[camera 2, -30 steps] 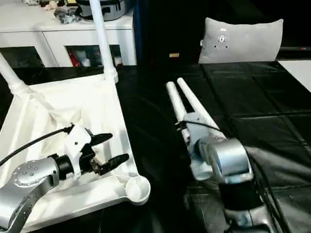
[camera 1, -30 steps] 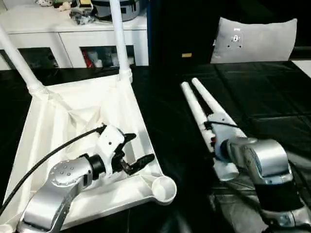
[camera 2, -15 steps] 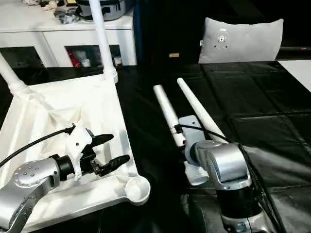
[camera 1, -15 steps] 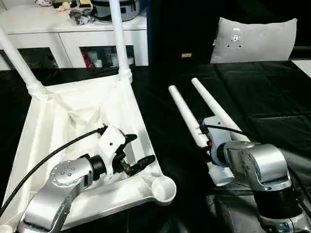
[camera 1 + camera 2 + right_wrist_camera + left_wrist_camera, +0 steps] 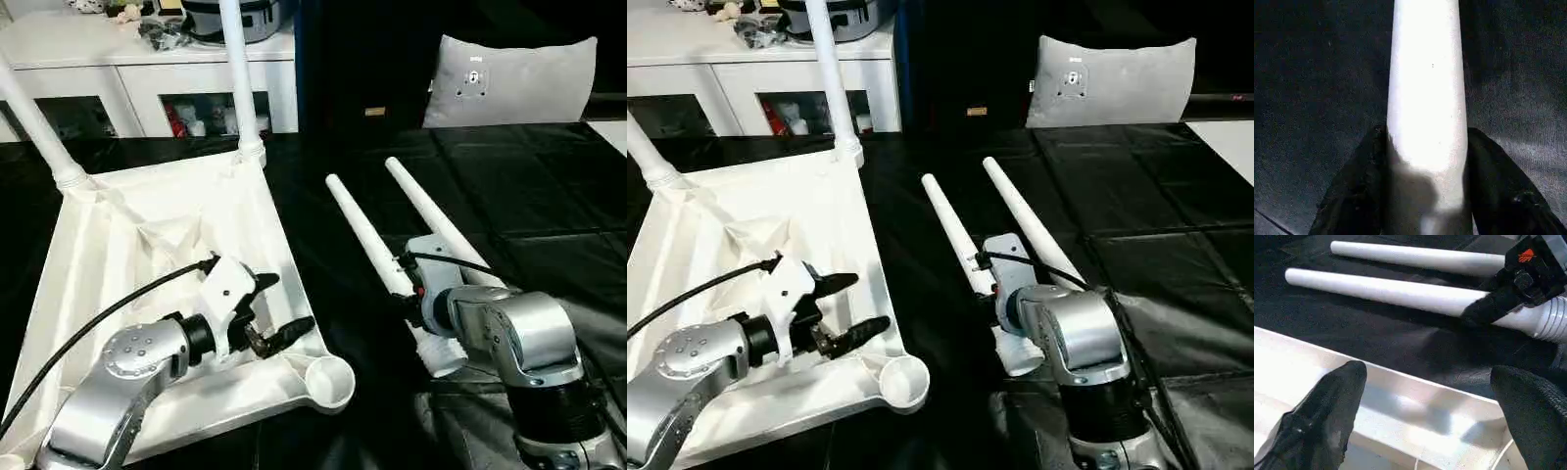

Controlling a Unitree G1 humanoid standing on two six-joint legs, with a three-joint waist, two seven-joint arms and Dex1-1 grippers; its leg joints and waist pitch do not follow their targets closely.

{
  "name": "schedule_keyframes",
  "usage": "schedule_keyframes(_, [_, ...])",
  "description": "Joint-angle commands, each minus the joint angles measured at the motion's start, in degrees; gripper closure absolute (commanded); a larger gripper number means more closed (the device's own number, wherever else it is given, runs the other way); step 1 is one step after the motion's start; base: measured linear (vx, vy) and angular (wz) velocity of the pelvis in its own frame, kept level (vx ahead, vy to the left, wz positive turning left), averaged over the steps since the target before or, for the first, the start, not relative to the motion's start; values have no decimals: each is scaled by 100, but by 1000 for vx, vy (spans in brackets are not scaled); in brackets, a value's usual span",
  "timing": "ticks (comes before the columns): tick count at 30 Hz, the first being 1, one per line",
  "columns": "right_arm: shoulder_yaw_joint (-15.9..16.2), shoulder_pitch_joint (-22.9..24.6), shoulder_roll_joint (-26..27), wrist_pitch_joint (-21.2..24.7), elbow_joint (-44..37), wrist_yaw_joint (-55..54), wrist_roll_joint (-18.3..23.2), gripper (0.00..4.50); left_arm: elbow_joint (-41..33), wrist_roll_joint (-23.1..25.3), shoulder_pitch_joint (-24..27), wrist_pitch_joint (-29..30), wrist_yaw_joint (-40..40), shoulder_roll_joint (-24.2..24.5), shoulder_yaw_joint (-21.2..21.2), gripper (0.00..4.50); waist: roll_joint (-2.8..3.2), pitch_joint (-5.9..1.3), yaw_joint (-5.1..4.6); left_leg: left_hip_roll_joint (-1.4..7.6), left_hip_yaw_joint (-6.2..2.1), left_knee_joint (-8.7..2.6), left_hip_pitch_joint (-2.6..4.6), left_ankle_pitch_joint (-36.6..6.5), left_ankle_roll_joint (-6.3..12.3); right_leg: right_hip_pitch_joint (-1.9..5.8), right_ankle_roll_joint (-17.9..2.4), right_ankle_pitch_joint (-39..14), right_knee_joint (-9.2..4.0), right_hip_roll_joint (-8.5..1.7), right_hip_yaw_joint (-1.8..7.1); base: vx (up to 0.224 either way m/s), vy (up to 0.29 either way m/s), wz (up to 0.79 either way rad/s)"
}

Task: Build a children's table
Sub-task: Pick table leg

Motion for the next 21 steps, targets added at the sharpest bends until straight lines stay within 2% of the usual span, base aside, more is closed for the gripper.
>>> schedule_keyframes(1, [-317,-1,145,-307,-193,31,182,264,-71,-18,4,-49,28,23,21,0,27,-289,-2,366,-156,-480,212,-1415,-715,31,-734,-5,-455,-418,218,0,0,0])
schedule_keyframes(2, [-353,-4,166,-335,-201,30,194,264,-69,-20,4,-55,34,16,26,0,27,-289,-2,366,-156,-480,212,-1415,-715,31,-734,-5,-455,-418,218,0,0,0])
schedule_keyframes(4, [-898,-28,524,-759,-305,-6,411,264,-19,-38,-35,-129,91,-62,88,0,32,-295,-5,369,-148,-480,207,-1419,-685,22,-749,59,-449,-425,219,0,0,0])
schedule_keyframes(6, [-1056,-74,599,-825,-351,9,491,265,34,-68,-98,-153,132,-124,141,0,34,-299,-4,372,-152,-483,213,-1369,-667,26,-746,150,-443,-413,209,0,0,0])
schedule_keyframes(7, [-1276,-149,721,-826,-395,-21,574,265,101,-109,-200,-173,195,-212,216,0,41,-302,-5,367,-148,-480,225,-1348,-683,19,-748,226,-439,-397,204,0,0,0])
schedule_keyframes(8, [-1280,-150,722,-826,-395,-22,575,265,102,-109,-201,-174,196,-213,218,0,38,-301,-5,362,-147,-482,222,-1335,-684,27,-745,237,-441,-398,206,0,0,0])
schedule_keyframes(9, [-1400,-172,805,-1085,-405,-23,666,265,135,-175,-295,-140,250,-292,279,0,75,-305,8,360,-152,-480,215,-1319,-709,31,-735,261,-431,-414,204,0,0,0])
schedule_keyframes(10, [-1556,-176,920,-1566,-382,-5,791,265,159,-293,-445,108,426,-431,394,0,56,-298,-5,360,-143,-482,213,-1352,-716,24,-734,249,-442,-409,206,0,0,0])
schedule_keyframes(11, [-1556,-176,920,-1566,-382,-5,791,265,159,-293,-445,108,426,-431,394,0,55,-304,-2,362,-138,-477,226,-1427,-737,13,-763,195,-442,-420,205,0,0,0])
schedule_keyframes(12, [-1735,-186,1054,-2021,-322,35,935,265,189,-406,-561,262,573,-564,501,0,55,-315,-2,364,-132,-467,223,-1424,-740,25,-779,221,-429,-436,208,0,0,0])
schedule_keyframes(13, [-2082,-232,1266,-2539,-197,204,1266,265,262,-632,-862,390,851,-843,735,0,54,-310,-5,354,-129,-466,200,-1366,-664,39,-814,242,-433,-437,209,0,0,0])
schedule_keyframes(14, [-2082,-232,1266,-2539,-197,204,1266,265,262,-632,-862,390,851,-843,735,0,50,-311,-1,360,-133,-456,211,-1373,-649,38,-843,241,-442,-440,205,0,0,0])
schedule_keyframes(16, [-2354,-292,1374,-2882,-112,479,1605,265,366,-889,-1207,279,1063,-1137,968,0,17,-315,8,360,-144,-455,181,-1188,-532,77,-883,375,-441,-428,194,0,0,0])
schedule_keyframes(17, [-2369,-294,1378,-2881,-113,516,1638,265,375,-906,-1229,278,1079,-1156,983,0,21,-324,12,350,-136,-438,173,-1098,-501,84,-895,479,-427,-426,192,0,0,0])
schedule_keyframes(18, [-2614,-311,1429,-2820,-161,1141,2204,265,520,-1211,-1584,295,1326,-1473,1223,0,-3,-330,17,343,-124,-414,159,-940,-377,102,-911,706,-426,-419,185,0,0,0])
schedule_keyframes(19, [-2614,-311,1429,-2820,-161,1141,2204,265,520,-1211,-1584,295,1326,-1473,1223,0,-5,-328,16,329,-111,-402,156,-932,-319,109,-932,739,-423,-418,187,0,0,0])
schedule_keyframes(20, [-2707,-295,1456,-2787,-217,1480,2500,265,578,-1378,-1732,342,1419,-1613,1317,0,-7,-341,26,337,-122,-386,139,-780,-214,131,-962,906,-410,-426,175,0,0,0])
schedule_keyframes(21, [-2724,-292,1459,-2770,-226,1540,2562,265,589,-1419,-1762,355,1435,-1643,1335,0,-12,-341,33,336,-121,-381,128,-723,-160,134,-975,948,-412,-434,175,0,0,0])
